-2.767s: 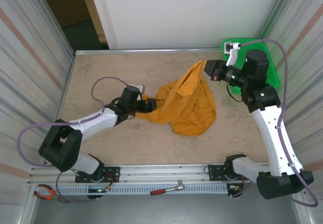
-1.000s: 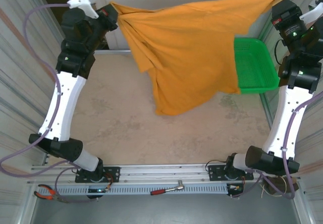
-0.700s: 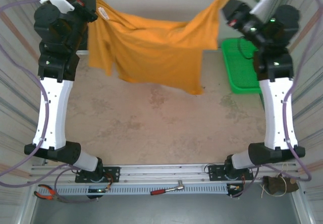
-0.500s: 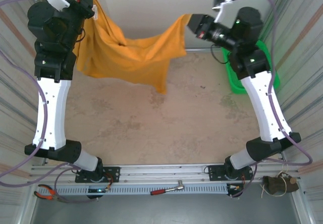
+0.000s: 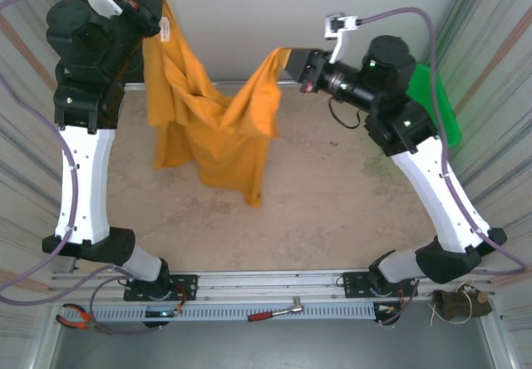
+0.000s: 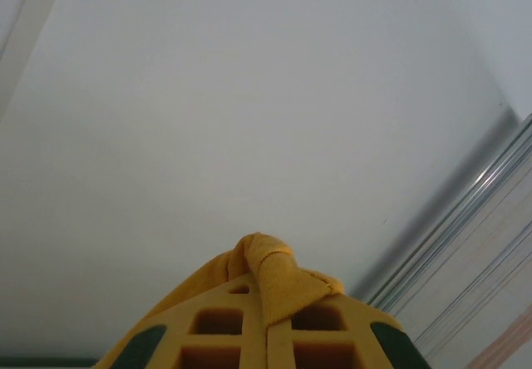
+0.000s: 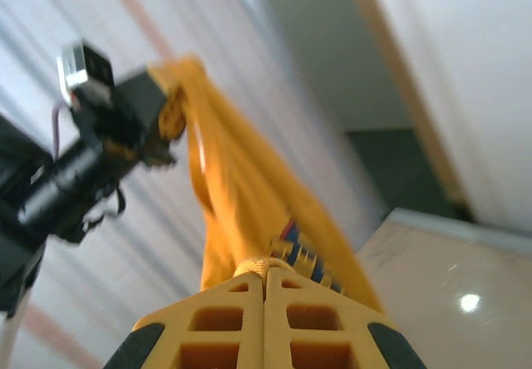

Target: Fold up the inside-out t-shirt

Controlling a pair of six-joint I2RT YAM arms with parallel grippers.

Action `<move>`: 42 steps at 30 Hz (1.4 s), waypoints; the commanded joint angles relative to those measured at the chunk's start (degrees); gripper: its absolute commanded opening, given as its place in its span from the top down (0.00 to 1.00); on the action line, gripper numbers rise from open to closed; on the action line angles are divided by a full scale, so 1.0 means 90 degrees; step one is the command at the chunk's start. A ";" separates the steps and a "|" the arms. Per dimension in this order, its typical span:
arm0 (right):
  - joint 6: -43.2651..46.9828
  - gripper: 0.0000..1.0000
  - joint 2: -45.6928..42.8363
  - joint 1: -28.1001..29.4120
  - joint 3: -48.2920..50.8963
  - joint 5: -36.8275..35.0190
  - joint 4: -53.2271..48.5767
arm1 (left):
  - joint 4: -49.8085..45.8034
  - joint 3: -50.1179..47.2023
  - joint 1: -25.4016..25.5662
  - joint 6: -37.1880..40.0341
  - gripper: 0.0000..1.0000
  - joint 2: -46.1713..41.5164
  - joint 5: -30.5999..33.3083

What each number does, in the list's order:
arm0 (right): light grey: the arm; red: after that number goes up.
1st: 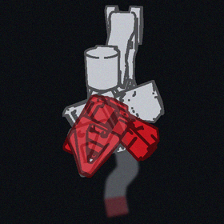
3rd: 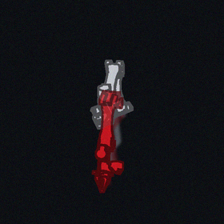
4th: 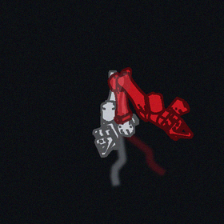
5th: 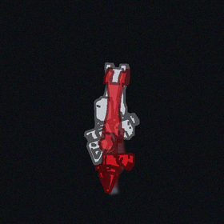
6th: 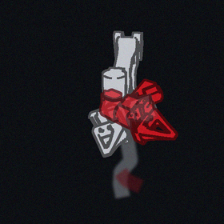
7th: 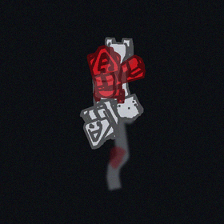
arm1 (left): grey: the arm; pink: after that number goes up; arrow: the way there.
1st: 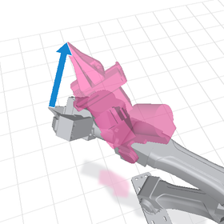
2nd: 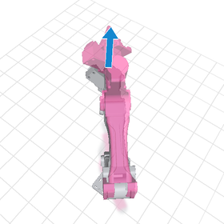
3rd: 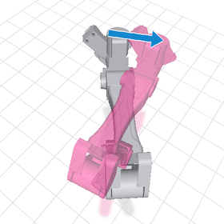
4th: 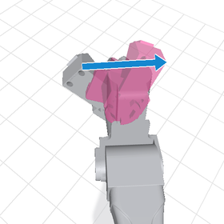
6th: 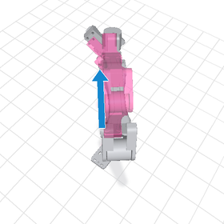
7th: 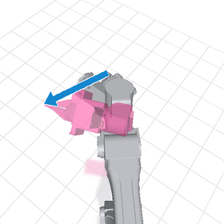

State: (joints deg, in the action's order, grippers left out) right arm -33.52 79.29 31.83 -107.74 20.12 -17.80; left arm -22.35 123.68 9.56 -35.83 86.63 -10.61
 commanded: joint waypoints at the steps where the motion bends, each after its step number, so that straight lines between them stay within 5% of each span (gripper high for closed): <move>1: 0.0536 1.00 -0.0450 -0.0255 -0.0361 -0.0885 -0.0179 | 0.0183 -0.0576 -0.0121 0.0065 1.00 -0.0367 -0.0210; 4: 0.0358 1.00 -0.0343 -0.0068 -0.0190 -0.0758 -0.0054 | 0.0203 -0.0792 -0.0310 0.0010 1.00 -0.0493 -0.0122; 13: -0.0299 1.00 0.1237 0.2450 0.0222 -0.0409 0.1069 | 0.0038 -0.0225 -0.0730 -0.0089 1.00 -0.0255 0.0101; 17: -0.0649 1.00 0.1567 0.2697 -0.0295 -0.0108 0.1453 | 0.0106 0.0594 -0.0709 -0.0355 1.00 0.0401 -0.0371; 22: -0.1310 1.00 0.0885 0.1909 0.0676 -0.0682 0.2100 | -0.0068 0.2013 -0.0253 -0.0668 1.00 0.1895 -0.1141; 26: -0.2680 1.00 0.0060 0.0546 0.2412 -0.1301 0.3003 | -0.0143 0.2923 0.0324 -0.1064 1.00 0.3300 -0.1555; 29: -0.3339 1.00 -0.0451 -0.0380 0.3701 -0.1627 0.3321 | 0.0100 0.3104 0.0570 -0.1489 0.86 0.4241 -0.2091; 32: -0.3254 1.00 -0.0902 -0.0942 0.4647 -0.2072 0.3065 | -0.0224 0.3062 0.0684 -0.1216 0.59 0.4659 -0.2414; 39: -0.2867 1.00 -0.1036 -0.1614 0.5709 -0.1756 0.2813 | -0.0186 0.0079 0.0725 0.0019 0.39 0.2747 -0.1939; 42: -0.2664 1.00 -0.1041 -0.1677 0.5761 -0.1604 0.2768 | -0.0115 -0.1716 0.0732 0.0459 0.36 0.1453 -0.1160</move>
State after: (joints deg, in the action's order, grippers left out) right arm -59.48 71.75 17.08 -55.13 4.49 5.37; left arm -26.76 114.80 16.47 -38.06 113.97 -25.98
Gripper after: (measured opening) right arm 0.050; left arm 0.637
